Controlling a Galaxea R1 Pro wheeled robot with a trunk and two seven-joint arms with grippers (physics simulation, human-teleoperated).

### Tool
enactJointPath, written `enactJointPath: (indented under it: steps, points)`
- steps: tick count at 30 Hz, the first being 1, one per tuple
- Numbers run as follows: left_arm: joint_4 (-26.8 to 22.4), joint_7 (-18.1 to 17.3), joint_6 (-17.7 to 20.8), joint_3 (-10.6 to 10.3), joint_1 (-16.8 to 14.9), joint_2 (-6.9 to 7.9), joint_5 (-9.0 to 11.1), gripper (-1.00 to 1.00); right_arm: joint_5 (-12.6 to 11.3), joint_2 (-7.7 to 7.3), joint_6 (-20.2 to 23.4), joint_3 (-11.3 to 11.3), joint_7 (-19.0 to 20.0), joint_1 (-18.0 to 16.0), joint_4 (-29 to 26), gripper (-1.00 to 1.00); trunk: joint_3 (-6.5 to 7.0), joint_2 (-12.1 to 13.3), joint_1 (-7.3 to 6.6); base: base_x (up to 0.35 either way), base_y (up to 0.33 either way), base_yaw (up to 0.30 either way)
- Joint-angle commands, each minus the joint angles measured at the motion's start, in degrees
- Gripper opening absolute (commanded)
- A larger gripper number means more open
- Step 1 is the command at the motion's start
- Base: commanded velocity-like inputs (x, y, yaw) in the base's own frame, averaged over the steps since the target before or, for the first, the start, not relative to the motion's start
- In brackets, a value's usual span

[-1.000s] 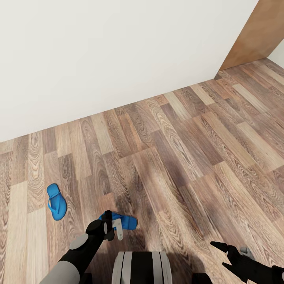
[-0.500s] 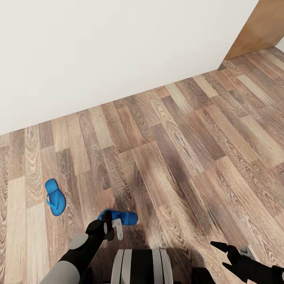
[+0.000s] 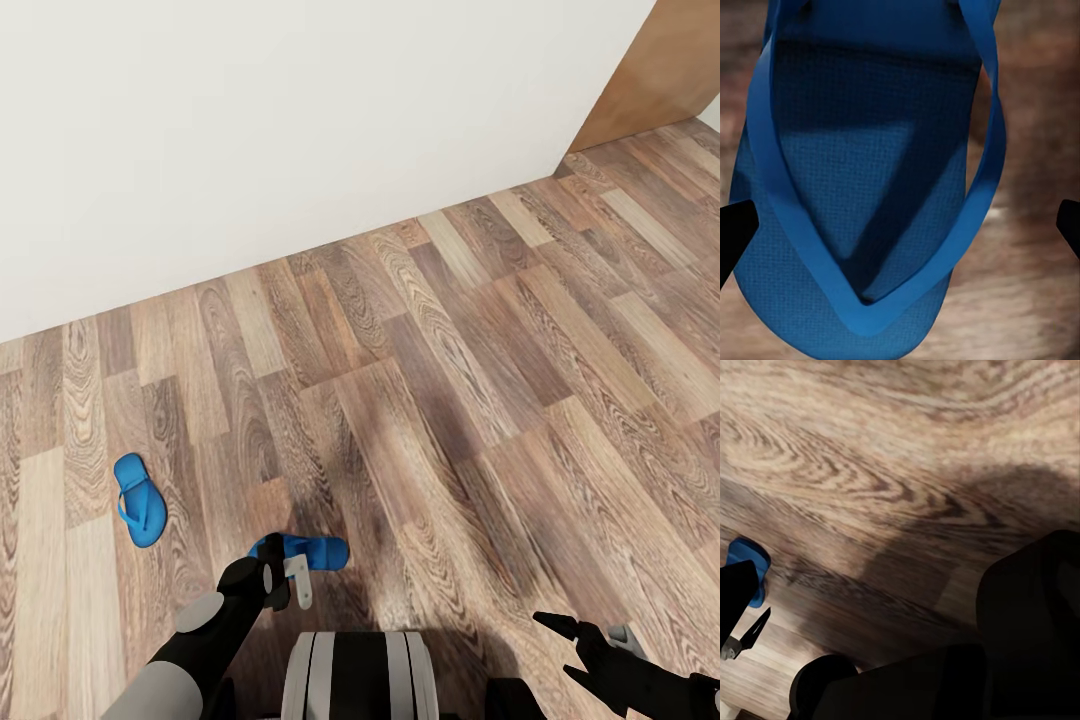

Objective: In the bedroom, move the book from the bed onto either nightstand, and place the two sandals side by side next to the bed.

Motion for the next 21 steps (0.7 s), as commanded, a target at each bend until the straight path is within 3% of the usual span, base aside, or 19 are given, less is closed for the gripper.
enactJointPath:
  steps: [1,21]
  points:
    - [-0.1,-0.32,0.26,-0.1,-0.01,0.01,-0.26,1.0,-0.01,0.0,0.27,-0.07,0.01,-0.02,-0.01,1.0,-0.03,-0.01,-0.01,0.0,0.0,0.0]
    - [-0.07,-0.32,0.26,-0.1,-0.01,0.01,-0.26,1.0,-0.01,0.0,0.27,-0.07,0.01,-0.02,-0.02,1.0,-0.03,-0.01,-0.01,0.0,0.0,0.0]
